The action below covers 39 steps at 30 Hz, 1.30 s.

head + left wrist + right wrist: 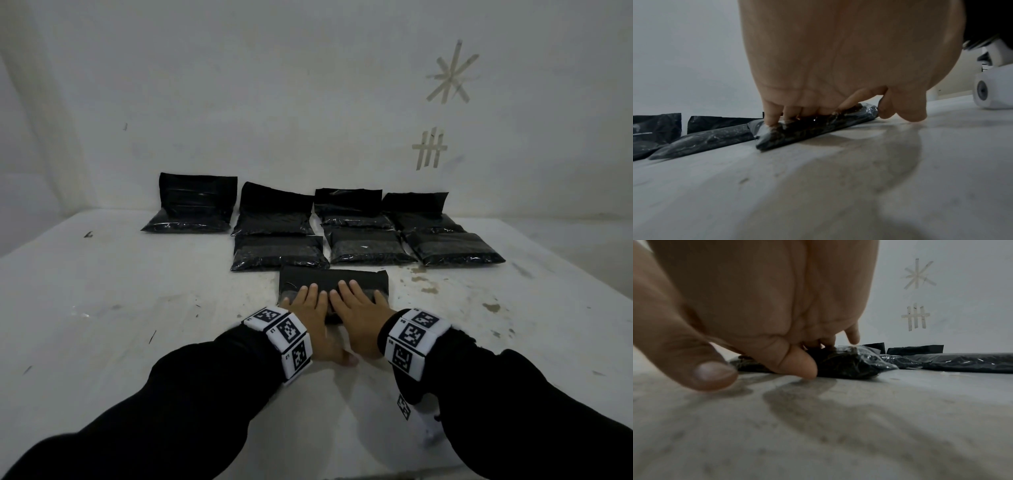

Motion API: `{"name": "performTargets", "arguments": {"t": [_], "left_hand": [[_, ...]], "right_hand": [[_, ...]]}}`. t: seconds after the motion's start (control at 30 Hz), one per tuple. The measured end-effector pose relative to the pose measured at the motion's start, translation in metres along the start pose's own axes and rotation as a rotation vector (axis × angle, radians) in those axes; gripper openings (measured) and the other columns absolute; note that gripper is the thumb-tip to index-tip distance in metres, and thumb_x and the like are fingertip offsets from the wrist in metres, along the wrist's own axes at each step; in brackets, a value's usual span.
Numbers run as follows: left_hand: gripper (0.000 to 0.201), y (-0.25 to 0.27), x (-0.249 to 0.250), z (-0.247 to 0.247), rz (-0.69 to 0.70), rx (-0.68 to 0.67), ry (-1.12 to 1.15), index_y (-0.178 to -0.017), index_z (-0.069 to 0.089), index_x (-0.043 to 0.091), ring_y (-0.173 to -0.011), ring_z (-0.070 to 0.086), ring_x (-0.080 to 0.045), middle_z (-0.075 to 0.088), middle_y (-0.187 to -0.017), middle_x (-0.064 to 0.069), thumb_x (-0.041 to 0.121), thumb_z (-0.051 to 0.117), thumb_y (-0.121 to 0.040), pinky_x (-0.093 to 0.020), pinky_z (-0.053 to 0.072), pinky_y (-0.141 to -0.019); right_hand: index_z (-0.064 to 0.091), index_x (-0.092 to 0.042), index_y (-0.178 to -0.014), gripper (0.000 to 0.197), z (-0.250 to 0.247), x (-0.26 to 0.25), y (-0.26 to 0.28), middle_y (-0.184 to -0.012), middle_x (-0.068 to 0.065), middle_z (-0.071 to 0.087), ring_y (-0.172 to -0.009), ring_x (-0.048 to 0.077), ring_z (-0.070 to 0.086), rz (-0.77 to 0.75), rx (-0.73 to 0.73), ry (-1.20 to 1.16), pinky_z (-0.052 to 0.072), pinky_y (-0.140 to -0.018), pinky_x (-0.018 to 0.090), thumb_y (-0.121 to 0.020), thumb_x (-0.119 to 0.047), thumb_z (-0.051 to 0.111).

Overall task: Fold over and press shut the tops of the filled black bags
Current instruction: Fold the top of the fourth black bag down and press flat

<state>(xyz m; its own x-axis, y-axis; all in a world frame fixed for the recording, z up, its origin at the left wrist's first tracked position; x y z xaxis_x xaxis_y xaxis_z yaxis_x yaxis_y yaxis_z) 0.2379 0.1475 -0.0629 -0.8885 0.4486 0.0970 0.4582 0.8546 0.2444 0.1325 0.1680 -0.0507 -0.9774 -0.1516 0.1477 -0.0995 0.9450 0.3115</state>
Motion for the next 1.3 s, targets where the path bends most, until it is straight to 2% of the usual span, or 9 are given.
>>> {"name": "performTargets", "arguments": {"t": [0.1,0.3,0.5,0.67,0.8,0.93,1.03,1.13,1.3], "left_hand": [[0.119,0.0,-0.002,0.001,0.007,0.004,0.001,-0.151,-0.011,0.012,-0.146,-0.013,-0.021,-0.016,-0.158,-0.007,0.076,0.052,-0.072,-0.043,0.0,-0.119],[0.111,-0.001,-0.008,-0.002,0.032,-0.006,0.066,-0.149,-0.012,0.007,-0.146,-0.011,-0.019,-0.016,-0.158,-0.007,0.067,0.051,-0.08,-0.042,0.002,-0.118],[0.109,0.0,-0.009,0.001,0.038,-0.004,-0.008,-0.15,-0.009,0.008,-0.146,-0.014,-0.022,-0.018,-0.157,-0.008,0.07,0.047,-0.081,-0.042,0.002,-0.118],[0.105,0.002,-0.011,-0.004,0.027,0.02,0.04,-0.15,-0.008,0.008,-0.145,-0.013,-0.027,-0.02,-0.156,-0.014,0.059,0.055,-0.084,-0.039,0.004,-0.118],[0.096,0.0,-0.011,-0.004,0.003,0.027,0.116,-0.149,-0.008,0.005,-0.147,-0.008,-0.025,-0.013,-0.158,-0.012,0.047,0.054,-0.09,-0.039,0.008,-0.12],[0.089,0.001,-0.011,-0.005,0.01,0.064,0.144,-0.149,0.003,0.007,-0.147,-0.002,-0.026,-0.007,-0.158,-0.012,0.043,0.057,-0.088,-0.039,0.013,-0.118],[0.087,0.003,-0.012,-0.008,0.015,0.053,0.159,-0.148,0.01,0.011,-0.147,-0.002,-0.025,-0.007,-0.158,-0.012,0.043,0.061,-0.085,-0.04,0.015,-0.118],[0.092,0.005,-0.012,-0.008,0.007,0.004,0.079,-0.151,0.005,0.014,-0.146,-0.012,-0.027,-0.018,-0.156,-0.013,0.049,0.06,-0.085,-0.042,0.011,-0.117],[0.098,0.01,-0.016,-0.004,-0.041,-0.103,-0.012,-0.15,-0.013,0.026,-0.143,-0.021,-0.03,-0.028,-0.153,-0.014,0.063,0.05,-0.085,-0.045,0.007,-0.117]], "right_hand": [[-0.011,-0.01,-0.15,0.098,0.0,0.0,0.002,-0.157,0.011,-0.02,-0.145,0.027,-0.015,0.009,0.01,0.018,0.001,-0.117,0.05,-0.087,-0.03,0.062],[-0.01,-0.008,-0.15,0.083,0.0,0.004,0.004,-0.158,0.009,-0.016,-0.146,0.023,-0.012,-0.01,-0.009,-0.094,0.004,-0.119,0.044,-0.094,-0.024,0.05],[-0.008,-0.016,-0.151,0.075,-0.003,0.007,0.003,-0.158,0.009,-0.013,-0.146,0.025,-0.012,0.042,-0.008,-0.051,-0.001,-0.117,0.05,-0.096,-0.032,0.04],[-0.008,-0.01,-0.151,0.073,-0.001,0.008,-0.002,-0.158,0.008,-0.014,-0.147,0.024,-0.009,0.032,-0.045,-0.154,0.005,-0.118,0.045,-0.097,-0.025,0.039],[-0.005,-0.012,-0.151,0.069,-0.006,0.011,0.004,-0.159,0.008,-0.007,-0.147,0.023,-0.004,0.013,0.028,-0.244,0.008,-0.118,0.042,-0.097,-0.016,0.038],[0.019,-0.01,-0.148,0.061,-0.011,0.013,0.009,-0.154,0.013,0.011,-0.144,0.03,0.011,0.033,0.143,-0.219,0.024,-0.115,0.04,-0.094,-0.014,0.046],[0.03,-0.018,-0.146,0.055,-0.01,0.016,0.007,-0.145,0.014,0.022,-0.135,0.031,0.021,0.059,0.192,-0.108,0.032,-0.109,0.04,-0.093,-0.02,0.047],[0.024,-0.022,-0.148,0.057,-0.008,0.017,0.005,-0.139,0.013,0.025,-0.129,0.031,0.026,0.08,0.153,-0.088,0.034,-0.105,0.037,-0.095,-0.019,0.045],[0.006,-0.01,-0.151,0.067,-0.006,0.022,0.01,-0.148,0.011,0.023,-0.133,0.028,0.029,0.062,0.08,-0.224,0.03,-0.108,0.033,-0.095,-0.009,0.042]]}}
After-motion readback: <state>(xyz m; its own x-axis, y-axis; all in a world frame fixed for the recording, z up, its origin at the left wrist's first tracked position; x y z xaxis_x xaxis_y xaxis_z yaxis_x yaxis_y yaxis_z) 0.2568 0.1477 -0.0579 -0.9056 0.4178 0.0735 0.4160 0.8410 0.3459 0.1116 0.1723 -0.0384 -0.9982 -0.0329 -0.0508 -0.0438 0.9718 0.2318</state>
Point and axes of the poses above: each hand's wrist, its own y-axis away from the middle knuckle, its own z-axis out of the palm, x = y × z, the point moved 2 cm from there along -y, towards the middle knuckle
